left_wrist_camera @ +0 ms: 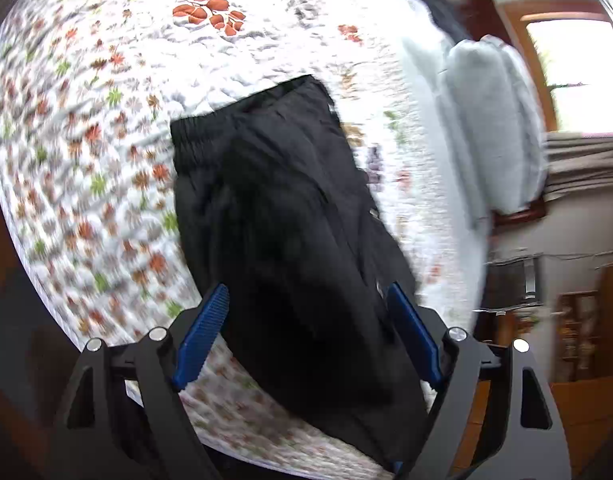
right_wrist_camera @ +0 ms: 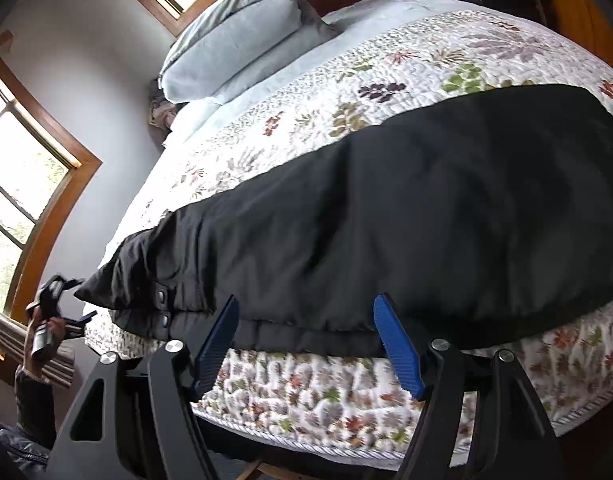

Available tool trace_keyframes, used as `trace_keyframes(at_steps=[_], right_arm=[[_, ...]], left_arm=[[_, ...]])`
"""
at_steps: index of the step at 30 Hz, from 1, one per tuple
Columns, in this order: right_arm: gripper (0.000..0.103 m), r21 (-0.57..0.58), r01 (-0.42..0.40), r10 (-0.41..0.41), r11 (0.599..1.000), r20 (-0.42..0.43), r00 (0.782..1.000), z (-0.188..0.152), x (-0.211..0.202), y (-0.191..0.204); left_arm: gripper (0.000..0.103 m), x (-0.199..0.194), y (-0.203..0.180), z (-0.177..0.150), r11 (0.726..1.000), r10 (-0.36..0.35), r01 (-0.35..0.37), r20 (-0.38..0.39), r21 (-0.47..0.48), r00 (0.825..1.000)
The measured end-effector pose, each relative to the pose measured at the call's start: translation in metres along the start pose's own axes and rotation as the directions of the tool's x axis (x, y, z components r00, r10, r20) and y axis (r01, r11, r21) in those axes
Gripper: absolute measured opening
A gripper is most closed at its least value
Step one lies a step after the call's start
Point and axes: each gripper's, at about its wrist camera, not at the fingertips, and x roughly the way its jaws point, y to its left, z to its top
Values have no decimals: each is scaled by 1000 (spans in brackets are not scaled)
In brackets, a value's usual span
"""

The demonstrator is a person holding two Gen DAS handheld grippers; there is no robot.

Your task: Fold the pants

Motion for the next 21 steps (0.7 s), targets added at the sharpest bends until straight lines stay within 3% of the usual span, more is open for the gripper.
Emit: trace_keyframes(at_steps=[2,3,5,7,9,10,11,13,15,16,18,21], right_arm=[[71,-7,0,0,1000,4,1000,0,1,3],[71,-11,3,-3,1000,3,1000,1,1,4],[71,-15,17,-17,1000,-1,1000,2,2,5],[71,-18,26,-26,1000,1,1000,3,2,5],[71,-20,31,-31,999,7,1000,5,1,5],[71,-18,32,-32,999,9,999,6,0,4],[71,-14,34,-34,999,12,999,7,0,3],[71,-5,35,-35,999,19,999,9,-1,1],[71,7,34,-34,999,23,999,9,-2,-1],[71,11,38,-38,999,23,999,9,-3,-2],[71,21,55,-55,998,25,998,8,-6,-6],[71,57,81,-83,995,36,996,7,-16,-18]], left_arm=[[82,13,-1,7,1000,5,-5,-25,-14,1000],[75,22,-5,9,1000,-15,14,-46,-12,999],[70,27,-15,10,1000,0,1,-29,27,1000],[54,27,-33,11,991,11,-15,29,134,1000],[32,25,-52,14,976,-22,9,57,216,998],[28,21,-58,17,968,-42,26,61,248,997],[22,20,-65,16,956,-57,35,69,292,996],[19,10,-87,8,897,-118,57,112,439,987],[18,1,-104,-8,791,-183,50,158,609,970],[18,-4,-106,-21,726,-215,35,178,687,960],[18,0,-91,-30,700,-184,-16,202,714,962],[20,15,-53,-21,737,-39,-135,241,662,970]])
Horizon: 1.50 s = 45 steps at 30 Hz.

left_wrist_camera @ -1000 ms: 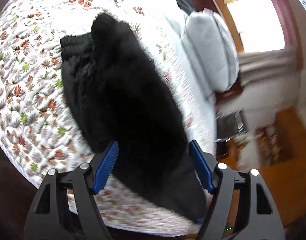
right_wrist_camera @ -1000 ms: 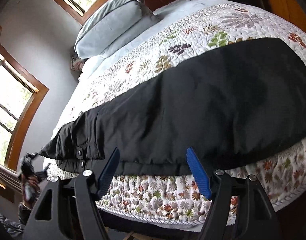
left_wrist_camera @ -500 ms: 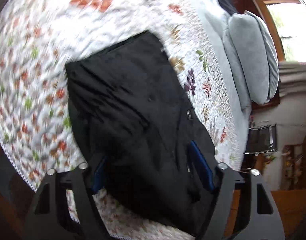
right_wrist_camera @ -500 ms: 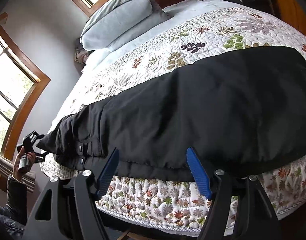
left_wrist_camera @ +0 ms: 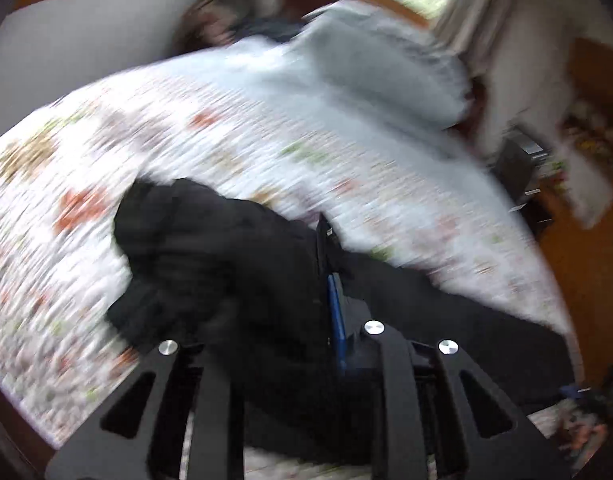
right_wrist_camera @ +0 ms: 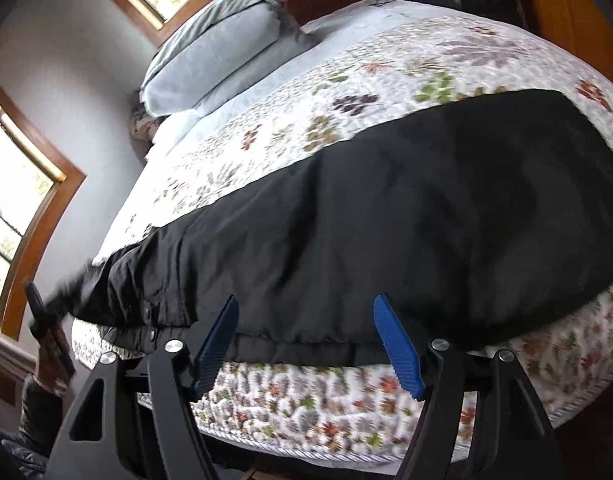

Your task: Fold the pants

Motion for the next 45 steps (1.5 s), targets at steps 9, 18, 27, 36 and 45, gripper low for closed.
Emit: trace_keyframes(at_steps=[9,18,27,36,45], right_arm=[[71,191,71,-84,979,61,995,-4,-39,-63],[72,334,-9,-20,943,83,996,-7,-32,-105],[28,379,-45,15,924,80,997,7,-2,-112],[7,390,-127,67,912,163,984,18,-38,-119],[7,301,159,-166,940,-4,986,24,-20,-121]], left_arm=[[32,11,34,-34,993,27,-36,-78,-116,997],[44,-75,11,-44,994,33,-29,40,-110,999],[66,-42,-64,-79,986,-145,135,-107,-100,984],[72,24,-117,-95,986,-165,158,-240,-48,957],[74,7,-141,-99,999,-3,9,-164,34,986]])
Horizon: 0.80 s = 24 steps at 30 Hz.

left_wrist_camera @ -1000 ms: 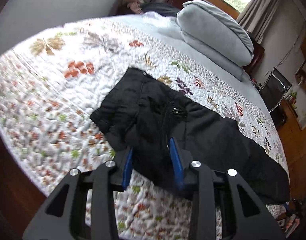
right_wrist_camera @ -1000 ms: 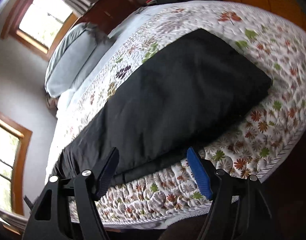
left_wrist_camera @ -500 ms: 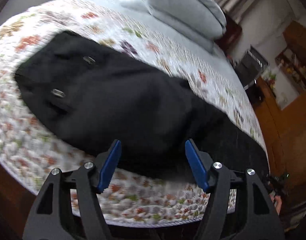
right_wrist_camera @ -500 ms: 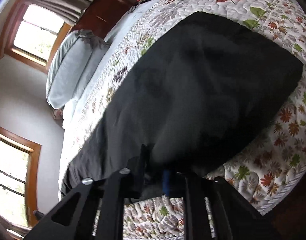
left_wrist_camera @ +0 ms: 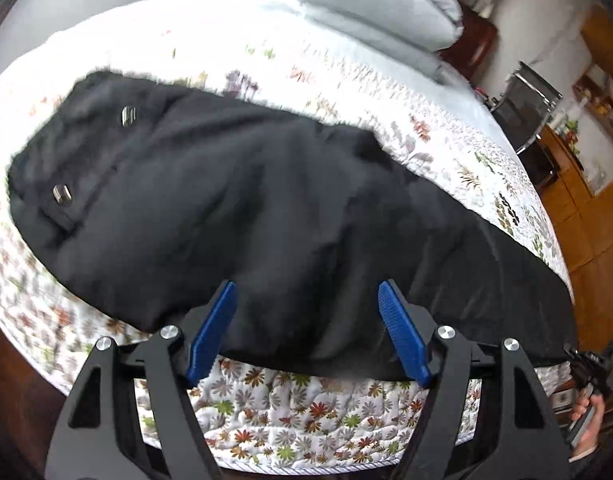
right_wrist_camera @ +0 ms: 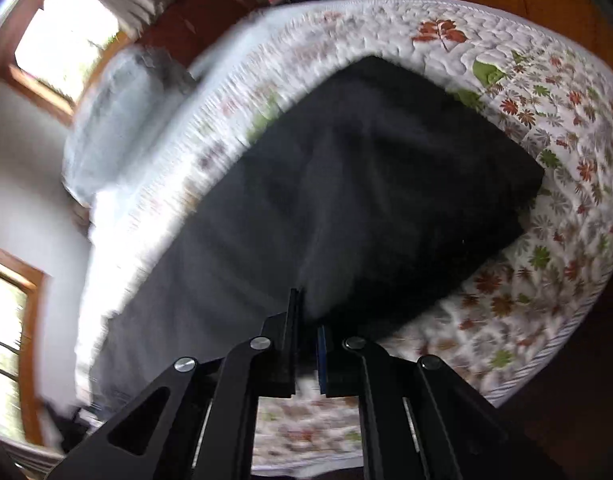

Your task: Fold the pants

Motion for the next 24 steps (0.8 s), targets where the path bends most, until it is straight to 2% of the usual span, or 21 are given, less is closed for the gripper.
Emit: trace_keyframes(at_steps=[3,6,8,10,13,16,19,22,24], right_arm=[[7,-37,58,-58,998,-6,998,-3,9,6],[13,-55,71,-70,996,10,997,-4,6,13],[25,-50,56,-55,997,25,998,-7,-1,16],[28,-35,45,-44,998,42,998,-7,-10,13],[30,4,49,-50,999,76,996,-8,-29,3],[46,61,38,-44,997,103,994,-4,-36,-19],[46,134,16,-30,991,108,994,-3,-38,-44],[46,215,-56,32,975,112,993,-1,-29,-58],[46,261,-99,71,960,117,991,-1,-24,-67]], left_arm=[[88,-19,-25,6,995,-11,3,88,95,996],[89,-10,-48,19,983,-35,15,110,186,993],[89,8,-55,25,978,-34,15,86,209,996],[89,26,-54,29,977,-38,26,54,210,998],[89,42,-54,21,976,-10,2,35,220,999],[90,51,-45,11,971,37,-41,23,234,999],[90,60,-36,-2,957,82,-71,-26,283,996],[90,63,-34,-11,935,98,-80,-35,347,995],[90,61,-28,-12,943,81,-61,-46,328,996]])
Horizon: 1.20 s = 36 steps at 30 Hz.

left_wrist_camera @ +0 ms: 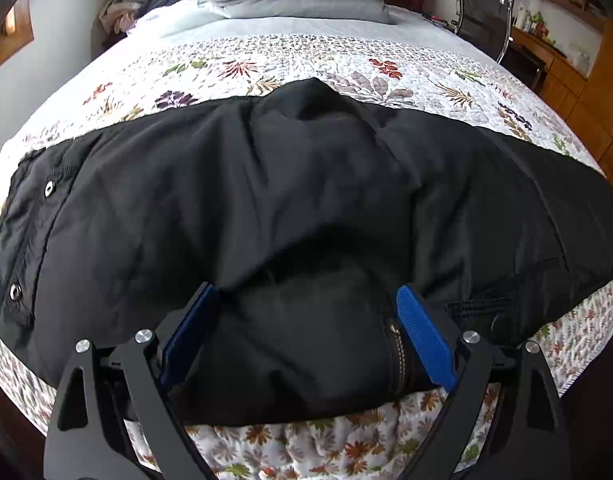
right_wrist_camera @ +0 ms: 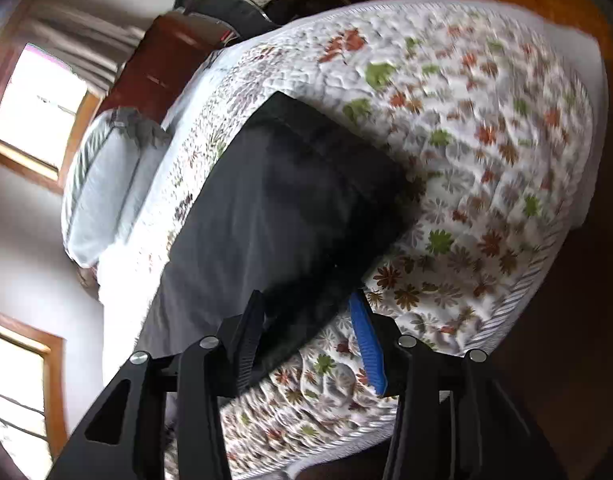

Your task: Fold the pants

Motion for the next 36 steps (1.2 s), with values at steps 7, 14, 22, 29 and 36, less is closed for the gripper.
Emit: trace_keyframes(at_steps=[7,14,22,29,36], right_arm=[[55,47,-16,16,999,-8,1000,8,20,-3],[74,109,-19,17,994,23,1000,2,5,-14],[74,123,-38,35,992,30,999,5,15,-21],[71,105,-94,90,990,42,995,9,24,-3],[32,137,-94,88,986,47,995,12,35,-1]], left_arm=[[90,-8,9,-5,999,-36,36,-5,-25,999],[91,-17,17,-2,996,-30,30,2,-86,1000],[91,-24,25,0,995,14,-13,12,-102,1000],[92,-20,31,0,995,29,-30,-9,-91,1000],[92,-19,31,-3,996,31,-31,-9,-83,999]])
